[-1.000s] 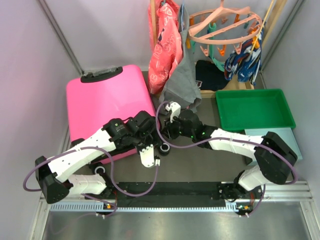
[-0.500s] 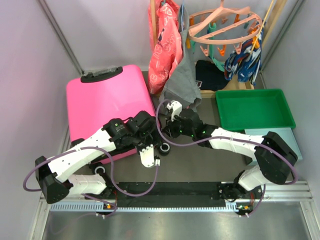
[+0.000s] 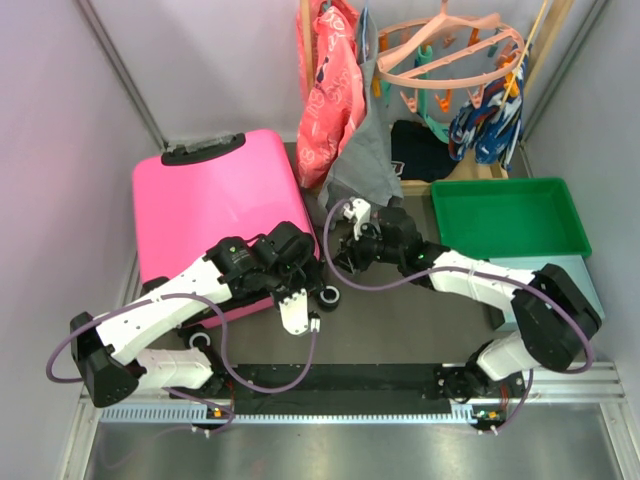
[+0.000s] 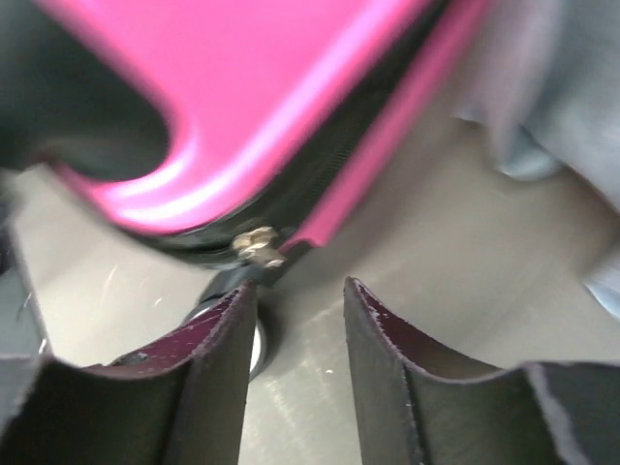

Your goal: Open, take out, and arrange the luggage

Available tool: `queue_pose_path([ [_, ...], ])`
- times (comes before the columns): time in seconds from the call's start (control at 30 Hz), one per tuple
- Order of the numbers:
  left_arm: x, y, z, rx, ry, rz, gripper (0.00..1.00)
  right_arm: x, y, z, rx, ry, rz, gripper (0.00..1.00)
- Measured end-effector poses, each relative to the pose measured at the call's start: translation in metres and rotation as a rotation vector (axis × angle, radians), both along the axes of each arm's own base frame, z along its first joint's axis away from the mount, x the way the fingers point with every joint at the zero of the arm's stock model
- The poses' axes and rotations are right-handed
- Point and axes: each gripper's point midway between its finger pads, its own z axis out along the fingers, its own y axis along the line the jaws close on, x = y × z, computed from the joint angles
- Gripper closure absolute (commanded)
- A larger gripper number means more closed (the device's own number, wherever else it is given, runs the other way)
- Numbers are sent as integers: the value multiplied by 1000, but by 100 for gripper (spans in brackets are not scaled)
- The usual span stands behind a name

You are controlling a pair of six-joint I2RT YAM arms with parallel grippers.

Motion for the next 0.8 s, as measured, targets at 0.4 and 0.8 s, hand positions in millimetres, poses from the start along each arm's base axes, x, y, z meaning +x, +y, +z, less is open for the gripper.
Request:
queue_pose_path([
  [0.4,0,0,0,0,-1,-1,100,-30,20,7,22,-96,246,55],
  [0.8,0,0,0,1,-1,-3,100,-28,30,-9,8,-95,264,76],
])
